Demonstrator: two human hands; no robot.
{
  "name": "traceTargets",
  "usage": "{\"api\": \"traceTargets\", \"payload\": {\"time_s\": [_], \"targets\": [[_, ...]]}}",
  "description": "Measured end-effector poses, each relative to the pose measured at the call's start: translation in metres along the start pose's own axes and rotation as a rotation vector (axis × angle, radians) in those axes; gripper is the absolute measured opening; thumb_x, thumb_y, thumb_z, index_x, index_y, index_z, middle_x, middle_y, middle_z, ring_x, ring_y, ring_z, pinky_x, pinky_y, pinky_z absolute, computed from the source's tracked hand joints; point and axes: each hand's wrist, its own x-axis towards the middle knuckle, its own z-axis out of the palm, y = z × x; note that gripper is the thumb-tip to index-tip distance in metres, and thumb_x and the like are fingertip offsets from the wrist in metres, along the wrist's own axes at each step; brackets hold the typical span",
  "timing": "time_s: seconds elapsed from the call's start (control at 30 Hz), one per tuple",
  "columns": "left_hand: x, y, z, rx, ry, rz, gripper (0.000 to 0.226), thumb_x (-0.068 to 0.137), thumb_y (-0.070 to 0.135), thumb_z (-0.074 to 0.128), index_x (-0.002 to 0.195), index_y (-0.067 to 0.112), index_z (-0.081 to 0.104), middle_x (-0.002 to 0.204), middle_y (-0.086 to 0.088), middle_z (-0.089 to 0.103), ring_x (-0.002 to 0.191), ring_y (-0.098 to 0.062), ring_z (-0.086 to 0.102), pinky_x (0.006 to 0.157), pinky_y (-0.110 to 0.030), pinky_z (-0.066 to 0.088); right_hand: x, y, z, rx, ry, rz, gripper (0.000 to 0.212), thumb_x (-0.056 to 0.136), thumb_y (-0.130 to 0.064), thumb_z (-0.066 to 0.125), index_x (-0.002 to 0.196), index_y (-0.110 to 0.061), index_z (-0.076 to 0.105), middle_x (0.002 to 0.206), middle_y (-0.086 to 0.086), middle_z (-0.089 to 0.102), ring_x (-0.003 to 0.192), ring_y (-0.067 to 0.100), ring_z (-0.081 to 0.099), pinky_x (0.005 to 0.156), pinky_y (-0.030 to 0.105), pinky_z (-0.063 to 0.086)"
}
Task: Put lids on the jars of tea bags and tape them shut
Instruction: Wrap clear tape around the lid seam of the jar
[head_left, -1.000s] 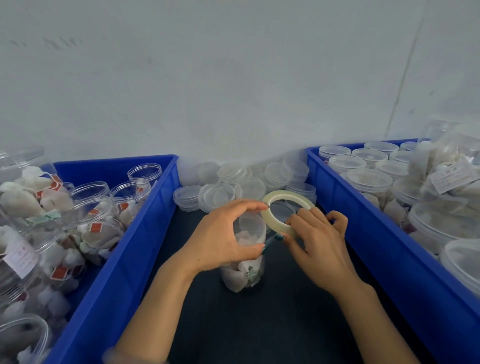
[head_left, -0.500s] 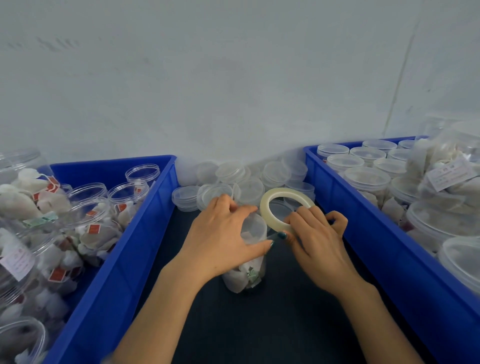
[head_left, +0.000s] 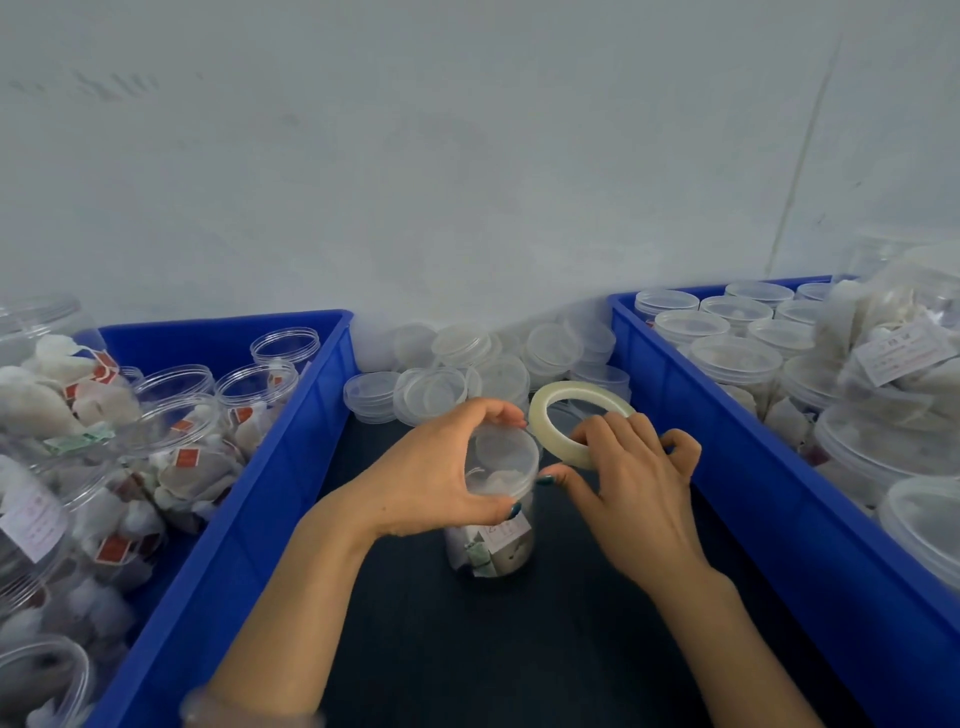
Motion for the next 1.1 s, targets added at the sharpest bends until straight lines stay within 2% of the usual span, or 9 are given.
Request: {"api": "traceTargets", "payload": {"time_s": [0.1,0.23,0.33,0.43,0.57,0.7,0.87,0.97,1.1], "targets": [[0.004,0.005,0.008,0.102,0.02,0.006,0.075,0.069,0.04,0.079,0.135,0.04,0.041,0.132,0.027,0.044,0.121,0.005,0.046,0.098,-0.024,0.047,-0.001,-0.002,0.002,0.035,0.019,0.005,0.039,0.086,-0.065,0.047,0.094,-0.029,0.06,0.095,-0.014,0.054,0.097,0.013,0.049,0.079,0.033,0.015],[0.01,0.012,0.03,0.37,0.217,0.017,0.073,0.063,0.081,0.067,0.12,0.042,0.043,0.119,0.026,0.043,0.103,0.005,0.042,0.075,-0.019,0.035,-0.001,-0.001,0.003,0.055,-0.015,-0.027,0.029,0.086,-0.053,0.055,0.094,-0.027,0.063,0.096,-0.012,0.055,0.097,0.015,0.048,0.079,0.04,0.025],[0.012,0.011,0.035,0.299,0.291,0.037,0.058,0.069,0.077,0.068,0.112,0.044,0.046,0.114,0.027,0.047,0.098,0.004,0.044,0.07,-0.014,0.033,0.001,0.006,0.001,0.068,-0.112,-0.081,0.025,0.092,-0.047,0.049,0.103,-0.029,0.061,0.102,-0.015,0.047,0.102,0.009,0.039,0.079,0.037,0.02],[0.011,0.008,0.033,0.259,0.285,0.054,0.048,0.072,0.067,0.069,0.108,0.046,0.047,0.113,0.026,0.049,0.099,0.003,0.046,0.077,-0.023,0.041,0.0,0.012,0.0,0.107,-0.121,-0.12,0.017,0.096,-0.032,0.043,0.103,-0.03,0.059,0.101,-0.018,0.043,0.098,0.001,0.029,0.077,0.035,0.016],[0.01,0.01,0.032,0.226,0.302,0.065,0.037,0.075,0.051,0.071,0.104,0.043,0.051,0.109,0.025,0.051,0.099,0.0,0.05,0.081,-0.029,0.046,0.0,0.001,0.004,0.067,-0.069,-0.037,0.018,0.097,-0.032,0.039,0.09,-0.03,0.056,0.095,-0.014,0.046,0.094,0.01,0.038,0.075,0.034,0.015],[0.01,0.012,0.033,0.21,0.327,0.072,0.036,0.071,0.05,0.064,0.104,0.039,0.055,0.106,0.024,0.056,0.099,-0.002,0.053,0.083,-0.032,0.049,0.001,-0.016,0.013,0.014,-0.01,0.076,0.015,0.096,-0.027,0.039,0.085,-0.03,0.048,0.09,-0.012,0.043,0.09,0.013,0.039,0.074,0.034,0.014],[0.012,0.012,0.035,0.209,0.344,0.07,0.037,0.067,0.051,0.061,0.101,0.039,0.055,0.102,0.023,0.058,0.094,-0.001,0.054,0.079,-0.027,0.047,0.004,-0.031,0.022,-0.054,0.124,0.209,0.012,0.087,-0.017,0.052,0.081,-0.024,0.046,0.084,-0.008,0.039,0.085,0.019,0.044,0.073,0.033,0.012],[0.014,0.011,0.033,0.207,0.341,0.058,0.039,0.065,0.053,0.06,0.101,0.04,0.054,0.101,0.023,0.059,0.091,-0.002,0.055,0.076,-0.026,0.048,0.01,-0.036,0.029,-0.12,0.082,0.262,0.015,0.089,-0.016,0.059,0.085,-0.024,0.048,0.087,-0.008,0.038,0.089,0.018,0.043,0.076,0.034,0.013],[0.016,0.009,0.033,0.207,0.353,0.018,0.042,0.068,0.052,0.067,0.104,0.041,0.049,0.103,0.023,0.058,0.09,-0.002,0.054,0.075,-0.026,0.046,0.017,-0.041,0.036,-0.132,0.049,0.341,0.012,0.095,-0.022,0.058,0.091,-0.026,0.047,0.09,-0.008,0.039,0.092,0.016,0.039,0.075,0.033,0.01]]}}
